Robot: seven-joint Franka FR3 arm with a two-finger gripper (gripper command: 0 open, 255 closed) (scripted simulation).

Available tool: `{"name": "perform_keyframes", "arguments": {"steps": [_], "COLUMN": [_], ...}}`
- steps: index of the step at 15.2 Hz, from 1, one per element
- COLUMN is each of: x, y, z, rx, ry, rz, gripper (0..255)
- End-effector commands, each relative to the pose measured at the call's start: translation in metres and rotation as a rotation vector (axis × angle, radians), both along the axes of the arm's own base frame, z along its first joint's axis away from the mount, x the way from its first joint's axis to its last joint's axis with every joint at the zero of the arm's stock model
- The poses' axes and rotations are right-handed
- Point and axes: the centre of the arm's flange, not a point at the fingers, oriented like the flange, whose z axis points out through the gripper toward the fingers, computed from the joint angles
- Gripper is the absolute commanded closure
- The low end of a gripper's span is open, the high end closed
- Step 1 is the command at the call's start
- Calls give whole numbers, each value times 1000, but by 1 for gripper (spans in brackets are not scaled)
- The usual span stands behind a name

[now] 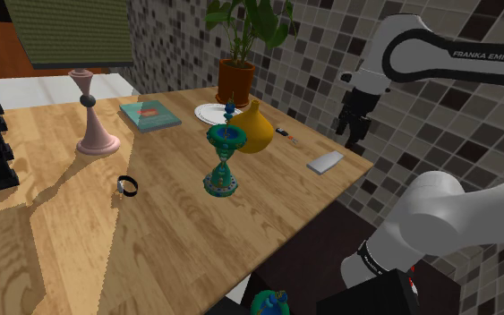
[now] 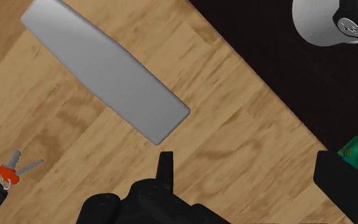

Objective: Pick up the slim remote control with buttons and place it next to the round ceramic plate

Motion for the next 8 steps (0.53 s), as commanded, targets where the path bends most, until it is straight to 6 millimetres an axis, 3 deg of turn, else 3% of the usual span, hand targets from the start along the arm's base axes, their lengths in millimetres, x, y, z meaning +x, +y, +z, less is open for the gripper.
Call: {"name": "perform_keyframes", "arguments": {"steps": [1,8], "x": [-4,18], "y": [-10,-74], "z": [-28,-85], "rx": [7,-12], "ry": [-2,-26], "rz": [149,550], "gripper": [0,0]}}
